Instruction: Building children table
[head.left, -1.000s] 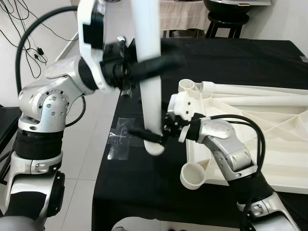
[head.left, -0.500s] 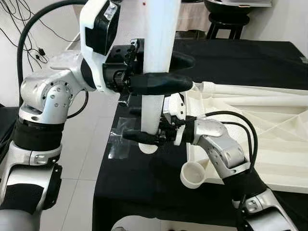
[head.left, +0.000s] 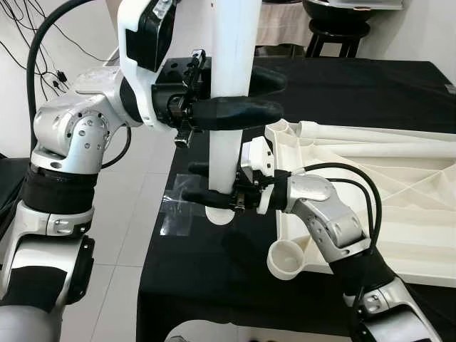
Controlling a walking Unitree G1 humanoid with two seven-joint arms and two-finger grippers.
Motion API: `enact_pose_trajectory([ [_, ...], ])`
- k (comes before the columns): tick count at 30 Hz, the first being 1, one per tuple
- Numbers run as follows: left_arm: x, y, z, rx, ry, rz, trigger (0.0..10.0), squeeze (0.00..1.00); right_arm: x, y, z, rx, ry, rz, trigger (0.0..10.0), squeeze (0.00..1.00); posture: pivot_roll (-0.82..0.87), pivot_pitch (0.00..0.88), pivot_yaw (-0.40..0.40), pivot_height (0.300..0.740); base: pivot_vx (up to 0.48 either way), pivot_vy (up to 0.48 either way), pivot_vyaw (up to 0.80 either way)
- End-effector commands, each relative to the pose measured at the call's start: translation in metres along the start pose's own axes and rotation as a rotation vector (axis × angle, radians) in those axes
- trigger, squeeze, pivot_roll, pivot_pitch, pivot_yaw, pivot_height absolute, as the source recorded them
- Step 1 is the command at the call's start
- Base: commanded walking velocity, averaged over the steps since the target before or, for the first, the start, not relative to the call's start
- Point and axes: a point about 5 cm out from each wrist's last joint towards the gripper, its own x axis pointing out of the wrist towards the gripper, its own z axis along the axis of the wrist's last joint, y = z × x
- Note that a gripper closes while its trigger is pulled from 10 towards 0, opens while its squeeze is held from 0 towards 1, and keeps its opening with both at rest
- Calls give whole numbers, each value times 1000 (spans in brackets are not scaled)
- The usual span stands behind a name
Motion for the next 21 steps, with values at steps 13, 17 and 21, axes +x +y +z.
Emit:
enact_pose_trajectory([
  [13, 0, 14, 11, 17, -44, 135, 10000, 1000, -4, -17, 5, 28, -47, -153, 0, 0, 9, 85, -24, 740, 0, 0, 0],
  [17, -12, 26, 23, 114, -53, 318, 10000, 1000, -7, -25, 8, 23, -69, -217, 0, 0, 10, 90, -24, 740, 0, 0, 0],
  [21, -37, 44, 44, 233, -53, 595, 10000, 1000, -15, -41, 14, 13, -104, -339, 0, 0, 12, 95, -24, 740, 0, 0, 0],
])
